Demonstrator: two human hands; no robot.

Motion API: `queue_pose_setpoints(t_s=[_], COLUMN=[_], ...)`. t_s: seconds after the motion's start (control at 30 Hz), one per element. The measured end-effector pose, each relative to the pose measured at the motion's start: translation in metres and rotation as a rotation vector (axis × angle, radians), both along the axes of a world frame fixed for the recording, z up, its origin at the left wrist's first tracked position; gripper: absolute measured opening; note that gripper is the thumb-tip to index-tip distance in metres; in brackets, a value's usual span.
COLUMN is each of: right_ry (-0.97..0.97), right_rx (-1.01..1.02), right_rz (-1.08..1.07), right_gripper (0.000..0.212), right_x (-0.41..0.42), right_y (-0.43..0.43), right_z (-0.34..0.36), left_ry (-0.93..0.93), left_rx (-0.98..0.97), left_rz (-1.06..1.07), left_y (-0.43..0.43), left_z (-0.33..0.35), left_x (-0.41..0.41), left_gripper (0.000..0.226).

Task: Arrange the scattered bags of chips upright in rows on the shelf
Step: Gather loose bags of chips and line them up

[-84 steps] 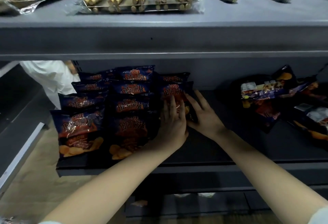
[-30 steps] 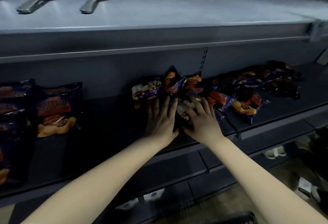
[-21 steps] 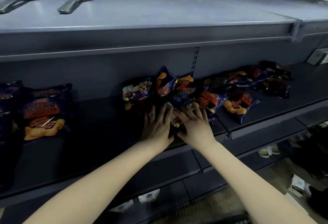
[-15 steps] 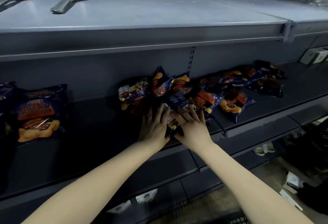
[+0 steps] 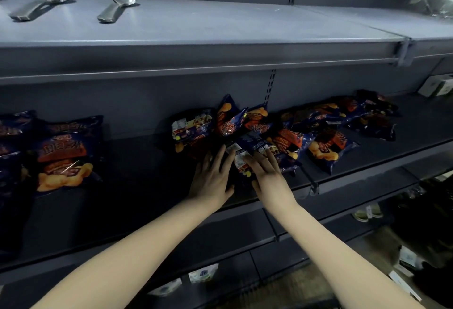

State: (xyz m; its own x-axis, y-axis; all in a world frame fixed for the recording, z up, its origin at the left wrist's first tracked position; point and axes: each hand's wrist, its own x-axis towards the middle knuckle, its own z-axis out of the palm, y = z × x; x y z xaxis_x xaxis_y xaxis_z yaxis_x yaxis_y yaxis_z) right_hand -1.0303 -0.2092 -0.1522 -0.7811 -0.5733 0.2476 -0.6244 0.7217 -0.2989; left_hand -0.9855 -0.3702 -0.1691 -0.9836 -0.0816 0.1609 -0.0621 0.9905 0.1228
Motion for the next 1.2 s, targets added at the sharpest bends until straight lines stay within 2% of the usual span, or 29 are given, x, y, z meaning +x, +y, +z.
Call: queue_pose_setpoints(t_s=[0.17, 0.23, 0.33, 0.4, 0.47, 0.57, 0.67, 0.73, 0.77, 0.97, 1.03, 1.1, 1.2], right_ry=[0.144, 0.096, -0.063, -0.212, -0.348, -0.502, -0.751, -0.833, -0.849, -1.041, -1.121, -1.196, -1.302], right_rx=[-0.181, -0.349, -0.713, -0.87, -0.98, -1.121, -1.255, -1.247, -1.231, -1.114, -1.11, -1.11, -0.994], right_rz=[-0.075, -0.129, -0.157, -0.202, -0.218, -0.196, -0.132, -0.108, -0.097, -0.042, -0.026, 0.049, 0.162], right_gripper=[0.051, 0.044, 0.026, 0.019, 0.014, 0.025, 0.023, 0.017, 0.017, 0.021, 0.021, 0.026, 0.039], right_x=[-0.003, -0.007, -0.012, -0.014, -0.019, -0.019, -0.016, -0.014, -0.014, -0.01, -0.006, 0.003, 0.03], right_y=[-0.002, -0.004, -0.006, -0.007, -0.008, -0.01, -0.018, -0.025, -0.03, -0.073, -0.093, -0.115, -0.148], right_z=[0.01, 0.018, 0.032, 0.042, 0.045, 0.047, 0.046, 0.041, 0.037, 0.028, 0.024, 0.02, 0.013], left_ry=[0.063, 0.081, 0.072, 0.068, 0.072, 0.113, 0.064, 0.007, 0.006, 0.124, 0.223, 0.37, 0.567], left_rx=[0.057, 0.231, 0.687, 0.94, 1.099, 1.313, 1.403, 1.524, 1.58, 1.703, 1.764, 1.862, 2.031], left_rz=[0.038, 0.053, 0.086, 0.136, 0.16, 0.103, 0.031, -0.043, -0.061, 0.197, 0.318, 0.427, 0.624], left_y=[-0.007, -0.011, -0.012, -0.014, -0.019, -0.024, -0.028, -0.028, -0.029, -0.057, -0.079, -0.099, -0.116], left_z=[0.004, 0.008, 0.016, 0.021, 0.026, 0.032, 0.035, 0.031, 0.029, 0.028, 0.028, 0.029, 0.022], left_x=[0.004, 0.004, 0.004, 0.005, 0.006, 0.011, 0.02, 0.028, 0.031, 0.057, 0.067, 0.079, 0.1], left_gripper=[0.093, 0.094, 0.098, 0.098, 0.096, 0.088, 0.063, 0.037, 0.035, 0.053, 0.047, 0.029, 0.012])
